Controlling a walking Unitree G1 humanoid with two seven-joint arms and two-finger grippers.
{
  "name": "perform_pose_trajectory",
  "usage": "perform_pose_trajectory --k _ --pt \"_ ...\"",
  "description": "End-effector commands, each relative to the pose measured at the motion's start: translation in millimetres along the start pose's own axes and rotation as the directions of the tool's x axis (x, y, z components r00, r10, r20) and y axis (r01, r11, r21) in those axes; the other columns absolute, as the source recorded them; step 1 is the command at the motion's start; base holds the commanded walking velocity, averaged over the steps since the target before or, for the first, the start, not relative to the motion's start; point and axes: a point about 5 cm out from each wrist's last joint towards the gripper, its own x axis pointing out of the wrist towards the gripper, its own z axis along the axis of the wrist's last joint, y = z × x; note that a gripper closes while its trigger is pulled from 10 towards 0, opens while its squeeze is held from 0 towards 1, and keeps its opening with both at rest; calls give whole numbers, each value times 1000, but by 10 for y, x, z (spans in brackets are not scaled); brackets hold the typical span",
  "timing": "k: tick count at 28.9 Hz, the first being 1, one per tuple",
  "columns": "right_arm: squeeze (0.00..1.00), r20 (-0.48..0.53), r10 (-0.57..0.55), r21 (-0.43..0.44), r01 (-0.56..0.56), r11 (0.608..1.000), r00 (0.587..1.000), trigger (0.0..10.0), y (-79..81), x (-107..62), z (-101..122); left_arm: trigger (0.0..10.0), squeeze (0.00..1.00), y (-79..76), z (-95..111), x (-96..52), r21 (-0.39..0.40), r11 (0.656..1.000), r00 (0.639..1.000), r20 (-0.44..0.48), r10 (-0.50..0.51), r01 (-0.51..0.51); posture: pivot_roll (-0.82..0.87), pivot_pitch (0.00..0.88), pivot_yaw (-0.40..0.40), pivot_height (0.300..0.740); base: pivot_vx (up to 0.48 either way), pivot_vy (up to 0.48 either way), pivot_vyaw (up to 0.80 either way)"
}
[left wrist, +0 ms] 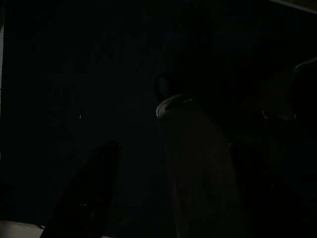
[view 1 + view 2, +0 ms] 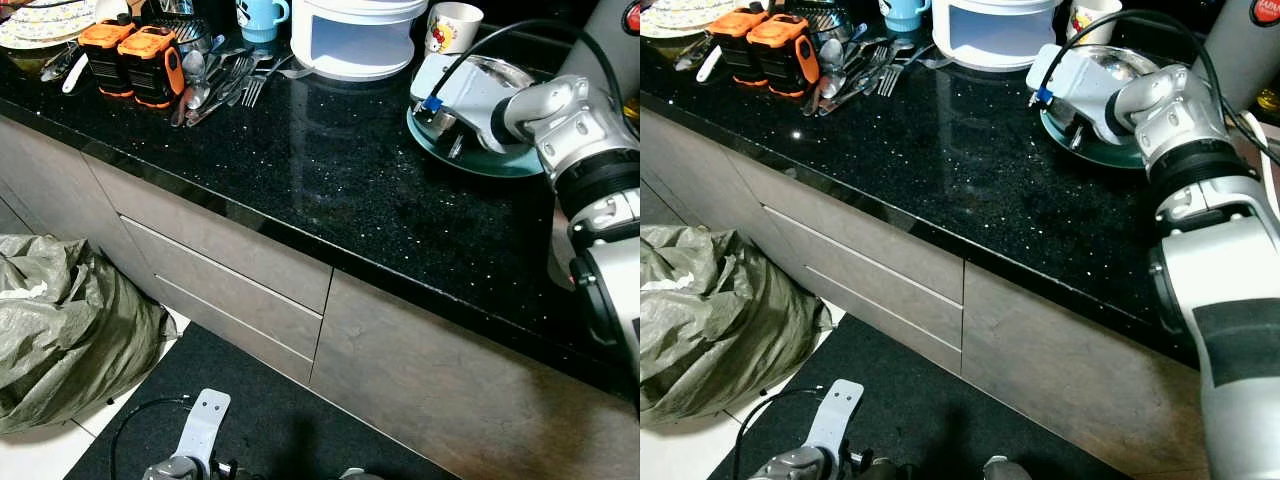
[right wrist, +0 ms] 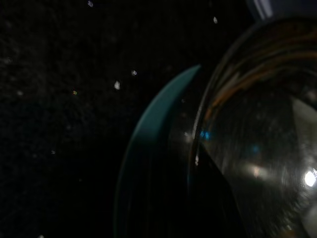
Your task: Kitchen organization
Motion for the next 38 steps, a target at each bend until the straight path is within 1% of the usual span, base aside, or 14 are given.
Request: perform_pose_trajectory --k 1,5,9,12,13,14,16,18,19,20,22,25,29,38 --pt "0 13 -12 -21 13 1000 1000 0 -60 -58 24 10000 0 2 -88 -10 10 1000 1000 -27 0 0 -5 179 -18 740 0 0 0" --pt "0 63 13 -12 -12 1000 998 0 -35 -56 56 10000 0 0 -76 -8 9 1000 1000 -24 2 -2 -4 169 -18 740 0 0 0" --pt "0 272 28 85 -53 995 962 0 -29 -86 213 10000 0 -2 -62 -5 7 1000 1000 -21 3 -3 -4 165 -20 740 0 0 0" --pt "0 615 -39 264 -158 952 788 0 -99 -240 477 10000 0 0 -52 -4 4 1000 1000 -18 5 -5 -7 154 -15 740 0 0 0" --pt "0 615 -39 264 -158 952 788 0 -99 -240 477 10000 0 0 -52 -4 4 1000 1000 -18 5 -5 -7 154 -15 740 0 0 0" --pt "0 689 -75 297 -187 936 721 0 -123 -298 528 10000 0 1 -49 -4 4 1000 1000 -17 5 -5 -9 150 -14 740 0 0 0" --pt "0 689 -75 297 -187 936 721 0 -123 -298 528 10000 0 1 -49 -4 4 1000 1000 -17 5 -5 -9 150 -14 740 0 0 0" --pt "0 794 -181 396 -268 878 581 0 -128 -378 599 10000 0 6 -41 -4 6 1000 1000 -17 5 -5 -11 144 -8 740 0 0 0" --pt "0 822 -246 452 -326 830 513 0 -91 -391 616 10000 0 9 -37 -5 8 1000 1000 -16 5 -5 -12 139 -7 740 0 0 0" --pt "0 835 -302 494 -383 780 461 0 -53 -396 620 10000 0 12 -33 -5 8 1000 1000 -16 6 -6 -13 138 -6 740 0 0 0" --pt "0 842 -365 528 -467 710 397 0 71 -385 614 10000 0 15 -28 -5 9 1000 1000 -16 6 -6 -8 135 -1 740 0 0 -628" --pt "0 843 -389 535 -513 671 370 0 195 -369 601 10000 0 20 -24 -6 10 1000 1000 -16 7 -6 -9 133 2 740 0 0 -800" --pt "0 818 -428 575 -541 614 384 0 405 -321 529 10000 0 31 -14 -7 9 1000 1000 -19 8 -8 -16 127 12 740 0 0 -800" --pt "0 740 -523 672 -491 554 422 0 388 -520 346 10000 0 37 2 -7 12 1000 1000 -19 6 -5 -25 122 16 740 0 0 -800"
